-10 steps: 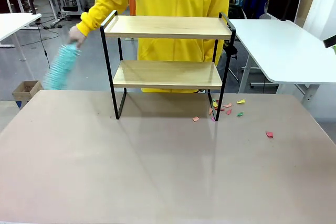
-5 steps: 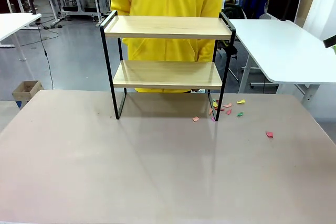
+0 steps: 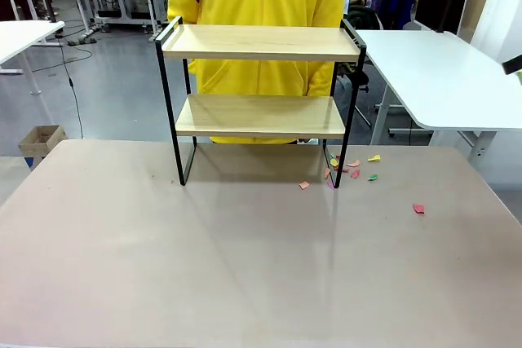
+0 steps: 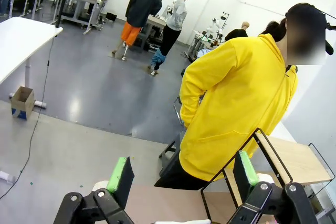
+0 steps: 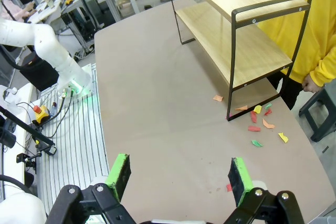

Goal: Clean the shelf.
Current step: Hand the Duster back to the human.

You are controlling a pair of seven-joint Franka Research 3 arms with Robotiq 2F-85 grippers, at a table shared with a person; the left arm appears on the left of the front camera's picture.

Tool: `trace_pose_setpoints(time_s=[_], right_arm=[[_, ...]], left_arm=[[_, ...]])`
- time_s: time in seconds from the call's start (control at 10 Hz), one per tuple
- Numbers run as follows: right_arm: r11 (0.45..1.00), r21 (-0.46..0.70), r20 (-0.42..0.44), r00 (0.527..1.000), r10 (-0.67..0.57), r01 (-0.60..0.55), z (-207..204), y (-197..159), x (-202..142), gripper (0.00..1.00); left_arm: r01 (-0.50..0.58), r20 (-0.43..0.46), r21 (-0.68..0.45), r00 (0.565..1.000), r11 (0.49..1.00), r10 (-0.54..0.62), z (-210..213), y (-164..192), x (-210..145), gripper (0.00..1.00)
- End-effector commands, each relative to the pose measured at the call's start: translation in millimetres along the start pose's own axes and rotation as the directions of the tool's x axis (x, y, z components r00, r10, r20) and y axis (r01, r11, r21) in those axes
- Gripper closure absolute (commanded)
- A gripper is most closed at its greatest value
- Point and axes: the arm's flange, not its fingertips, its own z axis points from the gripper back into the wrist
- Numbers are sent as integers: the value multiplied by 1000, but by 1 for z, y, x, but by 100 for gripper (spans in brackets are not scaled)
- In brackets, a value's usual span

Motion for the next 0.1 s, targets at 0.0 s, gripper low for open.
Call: trace_pose_setpoints(time_s=[0.0], right_arm=[[1000,1,6,1000,-1,1,1,1,1,0]], left_arm=[[2,-3,-2,1000,1000,-2,1,-1,-2,0]])
